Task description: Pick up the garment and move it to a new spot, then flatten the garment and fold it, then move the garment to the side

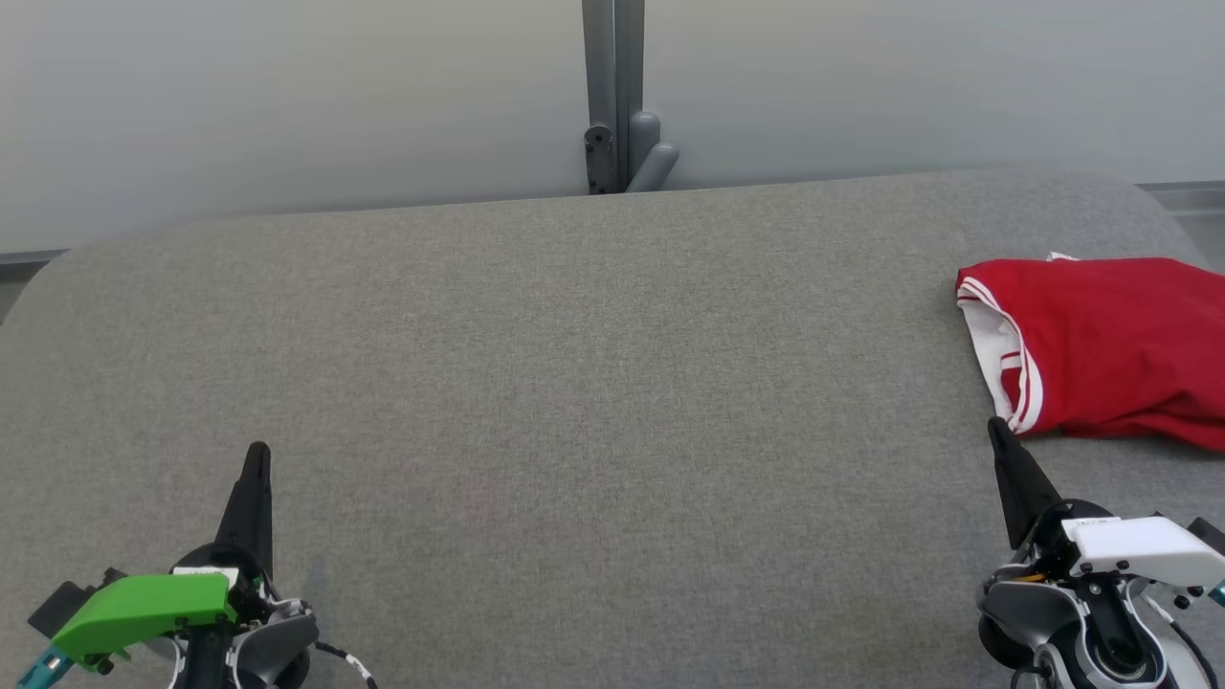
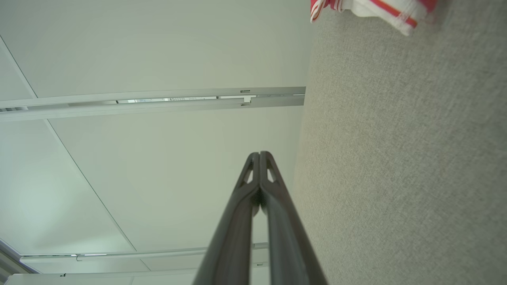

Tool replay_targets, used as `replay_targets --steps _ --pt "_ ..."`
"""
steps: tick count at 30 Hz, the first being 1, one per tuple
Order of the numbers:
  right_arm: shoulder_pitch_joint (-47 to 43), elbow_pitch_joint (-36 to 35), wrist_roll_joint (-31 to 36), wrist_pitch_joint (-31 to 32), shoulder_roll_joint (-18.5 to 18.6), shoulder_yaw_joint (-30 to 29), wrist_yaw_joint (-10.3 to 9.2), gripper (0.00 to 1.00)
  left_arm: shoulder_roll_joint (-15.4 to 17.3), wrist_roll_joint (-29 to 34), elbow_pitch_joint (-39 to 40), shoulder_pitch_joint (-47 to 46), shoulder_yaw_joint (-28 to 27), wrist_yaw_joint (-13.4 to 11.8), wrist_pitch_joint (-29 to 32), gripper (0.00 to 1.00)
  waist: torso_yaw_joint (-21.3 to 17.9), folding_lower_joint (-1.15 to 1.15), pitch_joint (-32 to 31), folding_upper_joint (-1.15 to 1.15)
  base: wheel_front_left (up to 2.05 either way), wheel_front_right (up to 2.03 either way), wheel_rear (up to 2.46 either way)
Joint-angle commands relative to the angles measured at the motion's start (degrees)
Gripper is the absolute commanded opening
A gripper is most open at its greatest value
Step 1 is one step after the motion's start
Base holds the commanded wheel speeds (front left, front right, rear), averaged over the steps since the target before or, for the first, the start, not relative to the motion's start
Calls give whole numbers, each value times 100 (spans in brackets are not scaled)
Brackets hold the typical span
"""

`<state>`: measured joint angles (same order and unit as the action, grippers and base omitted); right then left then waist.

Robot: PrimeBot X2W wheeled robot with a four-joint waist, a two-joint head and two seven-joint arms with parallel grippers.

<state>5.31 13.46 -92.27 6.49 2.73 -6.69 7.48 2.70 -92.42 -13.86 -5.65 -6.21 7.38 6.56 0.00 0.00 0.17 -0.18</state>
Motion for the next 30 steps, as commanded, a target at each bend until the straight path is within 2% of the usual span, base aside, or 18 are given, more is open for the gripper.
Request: replay_targets --steps 1,30 --pt "56 -22 -39 12 29 4 2 0 34 -9 3 -86 -25 28 25 0 0 0 0 18 0 0 0" --pt "56 -22 -39 12 28 4 2 0 34 -9 3 -86 -25 27 25 0 0 0 0 18 0 0 0"
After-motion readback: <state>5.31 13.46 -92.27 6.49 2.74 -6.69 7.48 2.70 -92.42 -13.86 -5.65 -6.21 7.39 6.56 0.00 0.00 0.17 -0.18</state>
